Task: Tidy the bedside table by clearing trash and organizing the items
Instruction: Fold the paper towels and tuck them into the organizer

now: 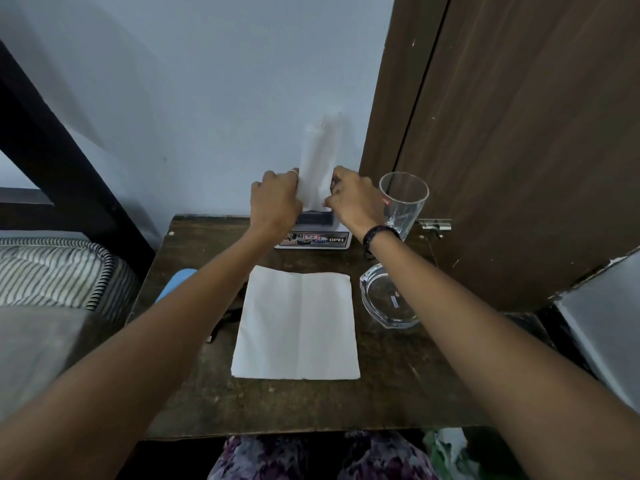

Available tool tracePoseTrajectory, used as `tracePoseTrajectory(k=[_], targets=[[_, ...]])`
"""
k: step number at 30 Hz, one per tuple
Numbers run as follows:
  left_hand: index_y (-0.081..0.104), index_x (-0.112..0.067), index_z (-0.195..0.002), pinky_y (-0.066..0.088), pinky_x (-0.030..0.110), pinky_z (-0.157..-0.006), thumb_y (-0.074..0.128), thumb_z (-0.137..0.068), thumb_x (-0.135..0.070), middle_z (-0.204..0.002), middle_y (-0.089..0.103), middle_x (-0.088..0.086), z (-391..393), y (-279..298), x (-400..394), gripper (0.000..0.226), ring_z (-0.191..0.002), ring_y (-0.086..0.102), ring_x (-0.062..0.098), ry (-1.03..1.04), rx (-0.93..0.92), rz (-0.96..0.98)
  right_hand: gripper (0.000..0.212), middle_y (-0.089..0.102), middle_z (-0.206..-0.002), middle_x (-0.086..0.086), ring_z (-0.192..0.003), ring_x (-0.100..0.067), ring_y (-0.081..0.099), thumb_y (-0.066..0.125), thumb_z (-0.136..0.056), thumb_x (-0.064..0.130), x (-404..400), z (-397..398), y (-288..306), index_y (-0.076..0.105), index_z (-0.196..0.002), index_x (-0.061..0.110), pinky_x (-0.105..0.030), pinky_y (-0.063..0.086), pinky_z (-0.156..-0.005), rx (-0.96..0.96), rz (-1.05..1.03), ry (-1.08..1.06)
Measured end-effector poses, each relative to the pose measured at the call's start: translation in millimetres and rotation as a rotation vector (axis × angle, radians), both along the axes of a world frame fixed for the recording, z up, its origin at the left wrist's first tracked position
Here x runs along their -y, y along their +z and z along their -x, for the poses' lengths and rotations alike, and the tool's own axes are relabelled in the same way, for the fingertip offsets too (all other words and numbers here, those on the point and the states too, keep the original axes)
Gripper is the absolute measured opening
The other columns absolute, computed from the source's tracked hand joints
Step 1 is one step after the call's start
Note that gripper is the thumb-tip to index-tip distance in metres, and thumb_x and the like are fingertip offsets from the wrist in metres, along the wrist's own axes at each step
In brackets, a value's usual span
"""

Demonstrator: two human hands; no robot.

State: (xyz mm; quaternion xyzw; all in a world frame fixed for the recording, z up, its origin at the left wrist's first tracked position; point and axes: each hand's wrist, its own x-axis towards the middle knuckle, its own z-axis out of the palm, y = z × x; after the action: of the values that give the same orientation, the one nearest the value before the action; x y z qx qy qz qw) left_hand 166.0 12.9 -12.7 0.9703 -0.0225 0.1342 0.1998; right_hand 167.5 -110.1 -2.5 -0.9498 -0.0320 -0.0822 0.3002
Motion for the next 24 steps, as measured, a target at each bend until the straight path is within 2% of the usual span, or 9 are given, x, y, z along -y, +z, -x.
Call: tracePoseTrajectory(k=[2, 4, 7, 9, 12, 15, 18, 21, 24], targets=[[0.051, -0.001, -0.109, 0.037, 0.044, -0.084, 0.053, -0.078, 0.003, -0.104, 0.06, 0.021, -1, -2, 0, 0.031, -0.102, 0.049, 0.039, 0.002, 0.019, -0.014, 0.017, 0.068, -0.098, -0.016, -0.093, -0.036, 0.061, 0.061, -0.081, 0.004, -1, 0, 1, 0.047, -0.084, 0.012, -0.032, 0.036, -0.061, 0.003, 0.072, 0.026], [0.05, -0.002, -0.11, 0.038, 0.045, -0.087, 0.059, -0.076, -0.002, -0.106, 0.059, 0.018, -2, -2, -3, 0.035, -0.101, 0.052, 0.037, 0.017, 0.015, 0.085, 0.015, 0.067, -0.102, -0.016, -0.095, -0.037, 0.061, 0.059, -0.081, 0.002, -2, -1, 1, 0.053, -0.093, 0.009, -0.032, 0.037, -0.063, 0.01, 0.102, 0.042], [0.056, 0.0, -0.092, 0.041, 0.043, -0.085, 0.064, -0.078, -0.008, -0.103, 0.056, 0.018, -3, 3, -8, 0.019, -0.092, 0.054, 0.035, 0.019, -0.042, 0.197, 0.028, 0.067, -0.102, -0.015, -0.093, -0.036, 0.061, 0.058, -0.08, 0.004, -1, -2, 2, 0.057, -0.108, 0.009, -0.031, 0.038, -0.063, -0.028, 0.054, 0.066], [0.055, -0.002, -0.077, 0.04, 0.043, -0.087, 0.063, -0.078, -0.007, -0.101, 0.052, 0.016, -4, 6, -8, 0.009, -0.084, 0.05, 0.033, 0.023, -0.085, 0.197, 0.027, 0.068, -0.099, -0.013, -0.089, -0.034, 0.062, 0.061, -0.079, 0.011, 1, -3, 2, 0.06, -0.106, 0.01, -0.032, 0.044, -0.062, -0.04, -0.065, 0.037], [0.04, -0.012, -0.056, 0.038, 0.042, -0.086, 0.059, -0.076, -0.001, -0.091, 0.045, 0.011, -6, 7, -7, 0.03, -0.076, 0.041, 0.029, 0.035, -0.128, 0.194, 0.019, 0.07, -0.093, -0.014, -0.085, -0.035, 0.063, 0.062, -0.079, 0.01, 4, -6, -1, 0.062, -0.097, 0.007, -0.039, 0.053, -0.067, -0.009, -0.189, -0.045], [0.048, -0.011, -0.065, 0.037, 0.038, -0.078, 0.06, -0.078, -0.012, -0.08, 0.049, 0.007, -10, 4, -11, 0.018, -0.079, 0.047, 0.031, 0.013, -0.15, 0.285, 0.016, 0.068, -0.087, -0.016, -0.081, -0.037, 0.062, 0.063, -0.077, 0.006, 3, -7, -4, 0.06, -0.092, 0.003, -0.046, 0.054, -0.067, 0.017, -0.136, -0.062], [0.056, -0.007, -0.073, 0.044, 0.04, -0.079, 0.063, -0.08, -0.018, -0.083, 0.054, 0.013, -10, 0, -16, 0.014, -0.082, 0.056, 0.034, -0.035, -0.139, 0.32, 0.02, 0.068, -0.089, -0.015, -0.082, -0.038, 0.062, 0.065, -0.075, 0.006, 0, -9, -6, 0.059, -0.094, 0.003, -0.048, 0.055, -0.068, 0.054, -0.047, -0.036], [0.059, -0.006, -0.075, 0.04, 0.037, -0.082, 0.064, -0.081, -0.016, -0.09, 0.046, 0.009, -11, -1, -15, 0.013, -0.082, 0.047, 0.026, -0.039, -0.111, 0.285, 0.025, 0.067, -0.096, -0.016, -0.087, -0.039, 0.061, 0.062, -0.077, 0.004, -2, -12, -4, 0.058, -0.101, 0.006, -0.041, 0.052, -0.067, 0.08, 0.088, 0.009], [0.059, -0.005, -0.077, 0.036, 0.037, -0.084, 0.063, -0.081, -0.015, -0.092, 0.042, 0.008, -10, -1, -11, 0.012, -0.084, 0.04, 0.022, -0.018, -0.095, 0.241, 0.033, 0.065, -0.105, -0.019, -0.094, -0.041, 0.06, 0.055, -0.081, 0.0, -2, -12, -3, 0.053, -0.113, 0.008, -0.037, 0.042, -0.065, 0.105, 0.228, 0.056]])
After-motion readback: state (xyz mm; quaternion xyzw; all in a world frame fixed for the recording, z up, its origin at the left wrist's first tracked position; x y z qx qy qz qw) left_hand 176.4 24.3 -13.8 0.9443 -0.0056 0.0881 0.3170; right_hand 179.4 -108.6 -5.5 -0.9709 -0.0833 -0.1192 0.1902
